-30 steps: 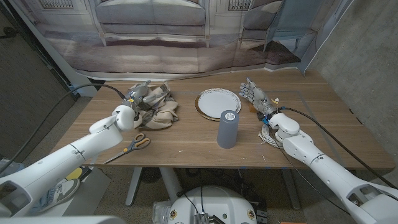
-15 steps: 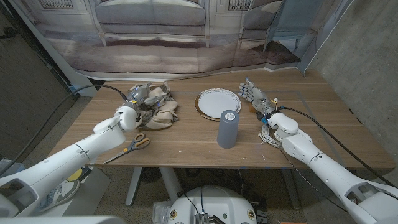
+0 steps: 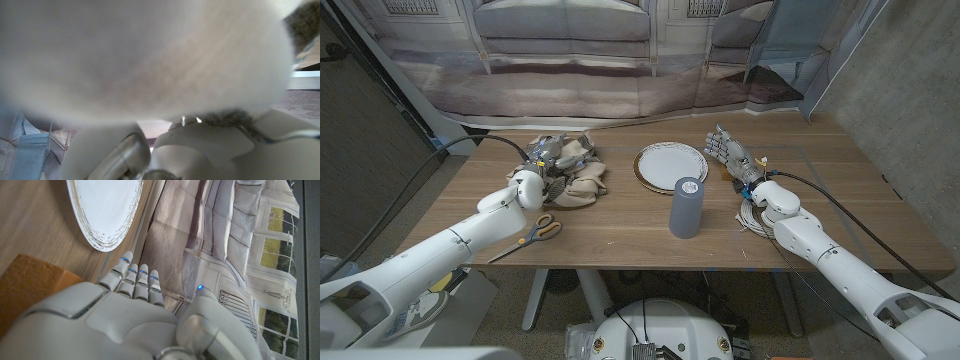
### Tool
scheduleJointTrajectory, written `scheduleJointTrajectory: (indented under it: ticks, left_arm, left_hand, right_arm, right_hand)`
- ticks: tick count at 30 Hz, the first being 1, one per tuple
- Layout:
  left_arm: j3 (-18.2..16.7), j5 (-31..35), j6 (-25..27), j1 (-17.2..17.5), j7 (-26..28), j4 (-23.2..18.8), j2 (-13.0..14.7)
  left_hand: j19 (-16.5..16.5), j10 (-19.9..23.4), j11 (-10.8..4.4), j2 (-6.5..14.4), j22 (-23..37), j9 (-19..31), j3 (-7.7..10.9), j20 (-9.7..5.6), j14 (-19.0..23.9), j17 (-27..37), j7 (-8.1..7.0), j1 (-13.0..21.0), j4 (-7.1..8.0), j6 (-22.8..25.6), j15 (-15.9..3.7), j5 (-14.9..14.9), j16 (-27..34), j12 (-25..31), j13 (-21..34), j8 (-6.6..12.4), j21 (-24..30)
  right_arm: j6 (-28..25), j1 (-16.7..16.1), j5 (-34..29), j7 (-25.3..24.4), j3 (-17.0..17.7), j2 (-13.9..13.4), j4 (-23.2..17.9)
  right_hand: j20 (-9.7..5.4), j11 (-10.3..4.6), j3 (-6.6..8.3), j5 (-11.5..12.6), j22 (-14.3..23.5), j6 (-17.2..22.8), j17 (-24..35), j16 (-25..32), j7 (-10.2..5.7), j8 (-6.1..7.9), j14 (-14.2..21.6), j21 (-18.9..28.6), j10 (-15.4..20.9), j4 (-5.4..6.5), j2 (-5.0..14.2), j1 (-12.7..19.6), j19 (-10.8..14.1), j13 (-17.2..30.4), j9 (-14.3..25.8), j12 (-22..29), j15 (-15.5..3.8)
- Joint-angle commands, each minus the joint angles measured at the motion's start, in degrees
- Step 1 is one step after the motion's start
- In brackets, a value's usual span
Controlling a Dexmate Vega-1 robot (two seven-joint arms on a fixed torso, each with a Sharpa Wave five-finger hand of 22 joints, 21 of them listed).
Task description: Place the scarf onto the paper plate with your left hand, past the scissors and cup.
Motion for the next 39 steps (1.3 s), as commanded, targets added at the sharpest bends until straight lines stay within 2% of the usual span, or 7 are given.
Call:
scheduleJointTrajectory:
  ticks: [1,4,9,14,27,39]
  left_arm:
    - [1.41,0.89,-0.11,-1.21,-0.9,1.63,-0.98]
    - [1.69,1.14,0.03,-1.41,-0.96,1.95,-1.22]
    - [2.62,2.1,0.51,-1.86,-1.42,2.22,-1.36]
    - [5.5,6.18,3.62,-3.08,-2.3,1.85,-1.64]
    - [5.66,6.91,4.36,-2.79,-3.02,1.74,-1.69]
    - [5.88,6.08,4.19,-2.97,-2.52,4.07,-3.34]
  left_hand:
    - [0.6,0.07,-0.16,0.16,0.17,0.2,-0.43,0.2,-0.2,0.2,-0.1,0.75,-0.01,-0.11,-0.56,0.46,0.3,0.6,0.32,0.22,0.32]
    - [0.42,0.07,-1.4,0.22,0.18,0.2,-0.67,0.26,-0.12,0.2,-0.95,1.0,-0.12,-0.17,-1.74,0.6,0.3,0.61,0.32,0.19,0.19]
    - [0.48,0.08,-1.6,0.24,0.18,0.2,-0.79,0.24,-0.28,0.19,-1.15,1.14,-0.17,-0.15,-2.02,0.67,0.22,0.62,0.32,0.2,0.18]
    - [0.51,0.14,-1.7,0.26,0.18,0.2,-0.86,0.24,-0.29,0.19,-1.22,1.22,-0.21,-0.16,-2.06,0.71,0.21,0.64,0.32,0.2,0.18]
    - [0.68,0.16,-1.43,0.27,0.18,0.21,-1.08,0.22,-0.16,0.18,-1.37,1.47,-0.32,-0.01,-1.96,0.83,0.24,0.65,0.33,0.26,0.2]
    - [0.92,0.13,-1.44,0.28,0.18,0.21,-1.23,0.21,0.15,0.17,-1.26,1.73,-0.45,-0.16,-1.67,0.92,0.35,0.64,0.33,0.2,0.25]
  right_arm:
    - [0.19,-0.25,0.33,-0.15,0.28,0.05,0.05]
    - [0.33,-0.49,0.45,-0.17,0.39,0.0,-0.12]
    - [0.5,-1.02,0.59,-0.63,0.64,-0.05,-0.53]
    - [0.5,-1.07,0.64,-0.64,0.67,-0.05,-0.46]
    - [0.58,-0.02,0.63,0.13,0.22,0.64,0.8]
    - [0.14,0.87,0.84,0.79,-0.1,1.11,1.92]
  right_hand:
    - [-0.04,0.19,-0.07,0.0,0.32,0.49,0.11,-0.12,0.0,-0.03,0.25,-0.36,0.47,-0.2,0.26,0.54,0.35,0.09,0.09,-0.29,-0.08]
    - [-0.02,0.19,-0.09,0.0,0.32,0.53,0.11,-0.11,-0.02,-0.02,0.28,-0.4,0.58,-0.21,0.27,0.53,0.38,0.09,0.09,-0.25,-0.06]
    - [-0.03,0.18,-0.1,0.0,0.32,0.59,0.11,-0.1,0.0,0.0,0.32,-0.45,0.59,-0.22,0.28,0.53,0.39,0.09,0.09,-0.25,-0.07]
    - [-0.04,0.21,-0.11,0.0,0.33,0.59,0.11,-0.07,-0.03,0.0,0.4,-0.51,0.63,-0.23,0.29,0.52,0.41,0.09,0.09,-0.25,-0.04]
    - [-0.05,0.09,-0.14,0.0,0.33,0.58,0.11,-0.08,-0.09,-0.01,0.41,-0.63,0.68,-0.26,0.31,0.51,0.46,0.09,0.09,-0.25,-0.06]
    - [0.0,0.12,-0.18,-0.01,0.34,0.56,0.11,-0.09,-0.23,-0.03,0.41,-0.75,0.68,-0.29,0.32,0.5,0.51,0.09,0.1,-0.27,-0.05]
